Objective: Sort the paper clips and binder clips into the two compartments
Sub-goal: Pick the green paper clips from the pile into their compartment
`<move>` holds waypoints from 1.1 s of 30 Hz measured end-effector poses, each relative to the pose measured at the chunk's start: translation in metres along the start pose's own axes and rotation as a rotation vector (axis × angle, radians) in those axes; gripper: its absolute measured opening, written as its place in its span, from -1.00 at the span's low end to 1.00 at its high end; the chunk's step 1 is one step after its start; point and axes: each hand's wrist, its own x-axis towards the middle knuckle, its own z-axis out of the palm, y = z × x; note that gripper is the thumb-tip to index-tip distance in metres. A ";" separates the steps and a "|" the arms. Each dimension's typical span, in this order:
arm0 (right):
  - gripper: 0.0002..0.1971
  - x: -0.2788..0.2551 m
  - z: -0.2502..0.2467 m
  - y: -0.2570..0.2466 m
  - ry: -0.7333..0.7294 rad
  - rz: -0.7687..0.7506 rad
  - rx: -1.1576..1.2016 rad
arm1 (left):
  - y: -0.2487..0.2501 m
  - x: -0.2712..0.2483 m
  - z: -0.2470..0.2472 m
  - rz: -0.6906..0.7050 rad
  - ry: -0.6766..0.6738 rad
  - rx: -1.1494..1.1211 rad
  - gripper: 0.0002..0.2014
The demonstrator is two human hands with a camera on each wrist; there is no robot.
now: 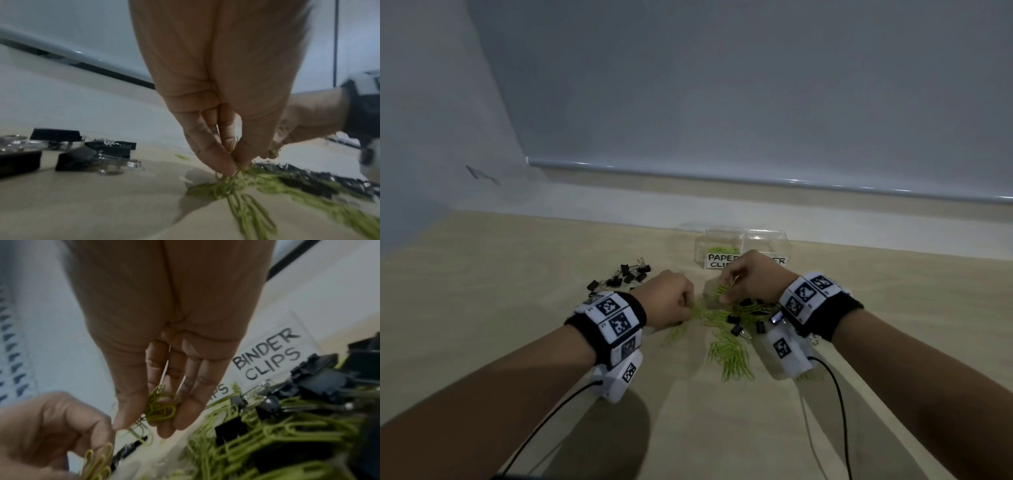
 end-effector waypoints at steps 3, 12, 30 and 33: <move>-0.81 0.001 -0.015 0.004 0.076 0.067 0.252 | -0.001 0.009 -0.012 -0.006 0.054 -0.117 -0.98; -0.78 0.058 -0.052 -0.001 0.436 0.083 0.268 | 0.016 0.072 -0.058 -0.034 0.430 -0.432 -0.97; -0.75 -0.008 -0.021 0.018 -0.034 -0.102 -0.512 | 0.046 0.046 -0.006 0.117 0.022 -0.039 -0.91; -0.75 -0.009 -0.016 0.017 -0.054 -0.085 -0.553 | 0.052 0.036 0.007 0.131 -0.059 -0.040 -0.86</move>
